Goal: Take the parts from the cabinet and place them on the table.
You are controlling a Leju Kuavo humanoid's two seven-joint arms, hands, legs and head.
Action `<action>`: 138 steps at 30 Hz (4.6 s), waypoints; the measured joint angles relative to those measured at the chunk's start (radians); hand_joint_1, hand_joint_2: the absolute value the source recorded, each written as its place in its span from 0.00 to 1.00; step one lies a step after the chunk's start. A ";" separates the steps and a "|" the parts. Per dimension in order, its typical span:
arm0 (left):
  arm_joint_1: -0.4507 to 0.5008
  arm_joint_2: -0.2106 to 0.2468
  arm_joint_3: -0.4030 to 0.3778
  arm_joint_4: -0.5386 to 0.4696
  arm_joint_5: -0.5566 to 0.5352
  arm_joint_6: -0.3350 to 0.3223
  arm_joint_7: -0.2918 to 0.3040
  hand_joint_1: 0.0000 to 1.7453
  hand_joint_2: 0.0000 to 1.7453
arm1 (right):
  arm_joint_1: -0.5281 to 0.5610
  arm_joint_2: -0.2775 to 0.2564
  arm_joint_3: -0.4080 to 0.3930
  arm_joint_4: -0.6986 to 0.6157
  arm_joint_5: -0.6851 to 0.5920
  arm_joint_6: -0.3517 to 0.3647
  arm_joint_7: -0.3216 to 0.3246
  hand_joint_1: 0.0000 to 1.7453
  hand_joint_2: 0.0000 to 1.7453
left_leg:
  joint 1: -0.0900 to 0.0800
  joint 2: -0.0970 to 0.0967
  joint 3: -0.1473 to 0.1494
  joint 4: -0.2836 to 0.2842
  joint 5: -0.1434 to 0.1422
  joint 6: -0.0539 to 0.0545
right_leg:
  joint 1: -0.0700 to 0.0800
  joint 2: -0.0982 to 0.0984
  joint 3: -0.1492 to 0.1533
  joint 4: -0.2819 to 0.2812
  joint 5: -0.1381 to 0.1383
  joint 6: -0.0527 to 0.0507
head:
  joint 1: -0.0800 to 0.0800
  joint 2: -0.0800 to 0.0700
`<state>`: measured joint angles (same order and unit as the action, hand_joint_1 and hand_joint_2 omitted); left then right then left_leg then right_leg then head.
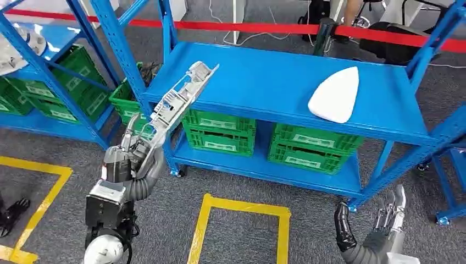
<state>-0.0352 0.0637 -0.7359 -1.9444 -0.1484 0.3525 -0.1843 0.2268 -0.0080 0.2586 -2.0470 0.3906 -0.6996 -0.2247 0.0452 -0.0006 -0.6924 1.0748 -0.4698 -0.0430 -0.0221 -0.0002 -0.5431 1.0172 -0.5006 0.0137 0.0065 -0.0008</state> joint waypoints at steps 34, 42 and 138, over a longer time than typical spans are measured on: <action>0.015 0.011 0.029 -0.049 0.031 0.070 -0.063 1.00 1.00 | -0.098 0.013 0.067 -0.007 -0.052 0.001 -0.056 0.00 1.00 | -0.034 0.001 -0.047 0.196 -0.127 0.027 | 0.019 -0.008 0.013 -0.046 0.028 -0.027 | -0.035 0.000; 0.016 0.023 0.045 -0.094 -0.005 0.071 -0.015 1.00 1.00 | -0.118 0.021 0.105 0.003 -0.115 0.001 -0.110 0.00 1.00 | -0.032 -0.001 0.199 -0.085 -0.067 0.040 | 0.020 -0.009 -0.097 -0.002 0.101 0.004 | -0.060 0.000; 0.075 0.043 0.072 -0.069 0.126 0.202 -0.140 1.00 1.00 | -0.138 -0.060 0.232 0.024 -0.185 0.000 -0.079 0.00 0.00 | -0.006 -0.013 0.143 -0.071 -0.018 0.062 | 0.014 0.052 -0.114 0.058 0.028 0.033 | 0.013 0.000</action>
<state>0.0402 0.1068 -0.6641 -2.0131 -0.0225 0.5543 -0.3246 0.0883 -0.0675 0.4906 -2.0230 0.2060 -0.6996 -0.3033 0.0389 -0.0136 -0.5492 1.0040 -0.4880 0.0193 -0.0085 0.0516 -0.6571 1.0750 -0.4726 0.0465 0.0199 -0.0008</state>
